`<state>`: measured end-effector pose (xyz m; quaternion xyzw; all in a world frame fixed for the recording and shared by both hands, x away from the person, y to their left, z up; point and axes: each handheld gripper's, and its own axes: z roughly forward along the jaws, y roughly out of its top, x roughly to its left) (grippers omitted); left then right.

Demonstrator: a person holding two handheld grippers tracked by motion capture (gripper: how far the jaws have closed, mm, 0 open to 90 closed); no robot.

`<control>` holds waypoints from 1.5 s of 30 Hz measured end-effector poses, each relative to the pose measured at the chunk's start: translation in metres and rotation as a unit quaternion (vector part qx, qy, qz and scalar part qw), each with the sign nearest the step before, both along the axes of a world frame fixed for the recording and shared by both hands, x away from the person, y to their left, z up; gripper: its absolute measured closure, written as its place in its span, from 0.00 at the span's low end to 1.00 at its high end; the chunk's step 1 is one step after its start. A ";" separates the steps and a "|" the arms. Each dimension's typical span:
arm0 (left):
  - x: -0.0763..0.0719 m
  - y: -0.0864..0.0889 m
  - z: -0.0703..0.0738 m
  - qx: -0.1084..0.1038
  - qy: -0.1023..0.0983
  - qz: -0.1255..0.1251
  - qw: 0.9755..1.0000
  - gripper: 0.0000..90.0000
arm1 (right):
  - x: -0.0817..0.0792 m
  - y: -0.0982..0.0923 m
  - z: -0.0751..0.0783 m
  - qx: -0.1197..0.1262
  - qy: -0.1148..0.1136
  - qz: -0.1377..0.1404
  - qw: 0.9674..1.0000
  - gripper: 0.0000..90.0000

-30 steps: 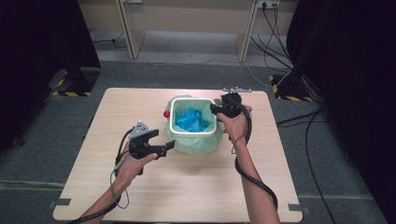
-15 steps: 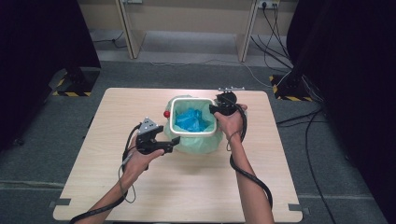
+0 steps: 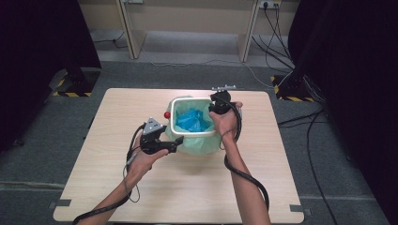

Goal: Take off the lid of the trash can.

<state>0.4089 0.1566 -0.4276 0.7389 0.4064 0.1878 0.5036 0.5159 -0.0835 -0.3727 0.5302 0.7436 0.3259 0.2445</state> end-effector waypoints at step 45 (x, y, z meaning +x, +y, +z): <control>-0.012 -0.013 0.013 0.014 -0.053 0.020 0.998 0.19 | -0.010 -0.020 0.039 0.085 -0.020 -0.027 0.996 0.90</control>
